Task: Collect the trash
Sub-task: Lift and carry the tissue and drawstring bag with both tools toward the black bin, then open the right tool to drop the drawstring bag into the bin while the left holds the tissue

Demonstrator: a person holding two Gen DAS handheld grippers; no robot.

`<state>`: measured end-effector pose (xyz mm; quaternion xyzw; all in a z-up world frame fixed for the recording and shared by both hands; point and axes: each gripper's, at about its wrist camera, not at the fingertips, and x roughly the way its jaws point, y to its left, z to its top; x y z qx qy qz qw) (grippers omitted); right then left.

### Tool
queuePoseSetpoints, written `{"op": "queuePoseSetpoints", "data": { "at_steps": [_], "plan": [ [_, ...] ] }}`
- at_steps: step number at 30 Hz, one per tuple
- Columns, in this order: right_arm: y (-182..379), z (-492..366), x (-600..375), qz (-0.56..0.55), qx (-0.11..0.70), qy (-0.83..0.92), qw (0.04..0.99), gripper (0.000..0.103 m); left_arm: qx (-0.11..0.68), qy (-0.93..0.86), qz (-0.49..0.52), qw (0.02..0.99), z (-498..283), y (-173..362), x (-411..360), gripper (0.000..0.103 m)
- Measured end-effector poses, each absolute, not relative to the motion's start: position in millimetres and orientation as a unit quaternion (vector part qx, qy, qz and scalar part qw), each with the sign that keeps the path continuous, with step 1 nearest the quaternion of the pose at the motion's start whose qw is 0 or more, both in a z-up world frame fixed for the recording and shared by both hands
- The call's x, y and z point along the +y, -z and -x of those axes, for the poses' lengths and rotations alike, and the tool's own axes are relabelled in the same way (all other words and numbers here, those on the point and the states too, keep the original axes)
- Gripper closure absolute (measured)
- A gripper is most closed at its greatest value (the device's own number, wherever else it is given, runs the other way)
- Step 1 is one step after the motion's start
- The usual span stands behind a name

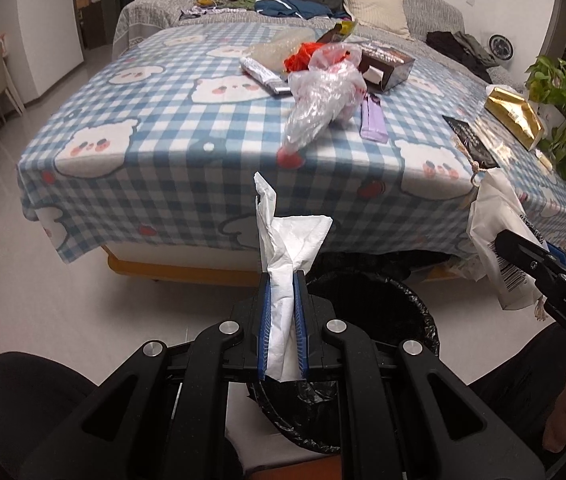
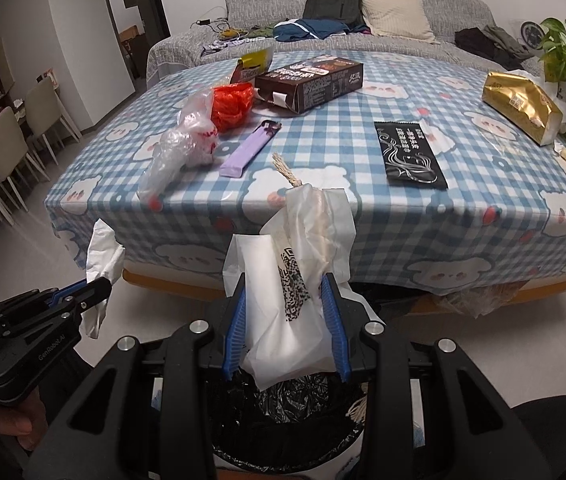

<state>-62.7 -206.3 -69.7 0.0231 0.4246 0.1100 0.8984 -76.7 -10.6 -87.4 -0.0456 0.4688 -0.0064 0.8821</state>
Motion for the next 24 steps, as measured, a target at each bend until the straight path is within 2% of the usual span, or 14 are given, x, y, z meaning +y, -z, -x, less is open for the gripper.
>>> {"op": "queuePoseSetpoints", "data": {
  "at_steps": [24],
  "plan": [
    [149.1, 59.6, -191.4, -0.014, 0.494, -0.113, 0.862, 0.069, 0.508, 0.012, 0.062, 0.859, 63.7, 165.4, -12.0, 0.093]
  ]
}}
